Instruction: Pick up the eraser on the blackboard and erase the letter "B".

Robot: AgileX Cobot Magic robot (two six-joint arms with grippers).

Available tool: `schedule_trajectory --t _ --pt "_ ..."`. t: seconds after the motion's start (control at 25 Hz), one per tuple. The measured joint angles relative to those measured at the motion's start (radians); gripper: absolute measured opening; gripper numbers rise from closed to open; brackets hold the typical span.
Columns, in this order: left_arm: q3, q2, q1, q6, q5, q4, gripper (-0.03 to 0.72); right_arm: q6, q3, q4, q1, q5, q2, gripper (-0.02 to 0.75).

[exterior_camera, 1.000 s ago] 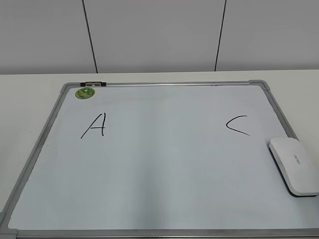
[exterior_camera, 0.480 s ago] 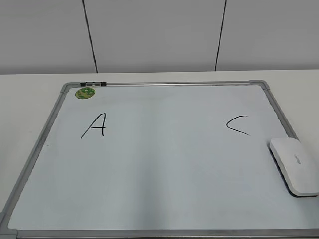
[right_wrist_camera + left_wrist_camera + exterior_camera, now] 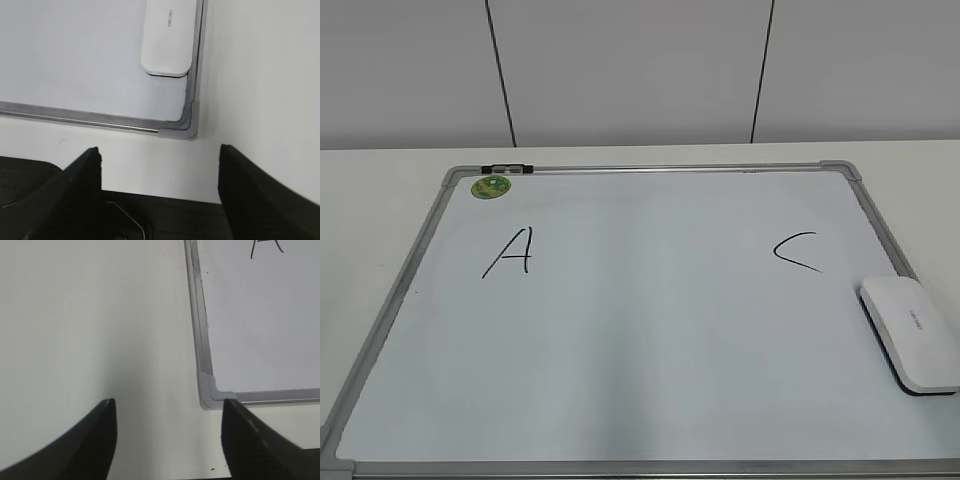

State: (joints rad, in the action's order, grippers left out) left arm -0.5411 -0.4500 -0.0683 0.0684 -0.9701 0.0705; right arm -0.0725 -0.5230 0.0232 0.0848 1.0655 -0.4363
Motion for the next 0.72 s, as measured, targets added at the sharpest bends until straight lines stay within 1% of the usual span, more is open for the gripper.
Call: schedule_trajectory --t 0.16,0.36,0.52,0.72 --pt "0.0 0.067 0.0 0.0 0.0 -0.001 0.497 0.0 0.0 0.0 0.0 0.002 0.026 0.537" --pt "0.0 0.214 0.0 0.0 0.0 -0.001 0.497 0.0 0.0 -0.004 0.0 0.002 0.073 0.537" --pt "0.002 0.321 0.0 0.0 0.0 -0.018 0.497 0.0 0.0 -0.004 0.0 0.002 0.147 0.537" --pt "0.002 0.391 0.0 0.0 0.0 -0.031 0.497 0.0 0.0 -0.012 0.0 0.002 0.261 0.537"
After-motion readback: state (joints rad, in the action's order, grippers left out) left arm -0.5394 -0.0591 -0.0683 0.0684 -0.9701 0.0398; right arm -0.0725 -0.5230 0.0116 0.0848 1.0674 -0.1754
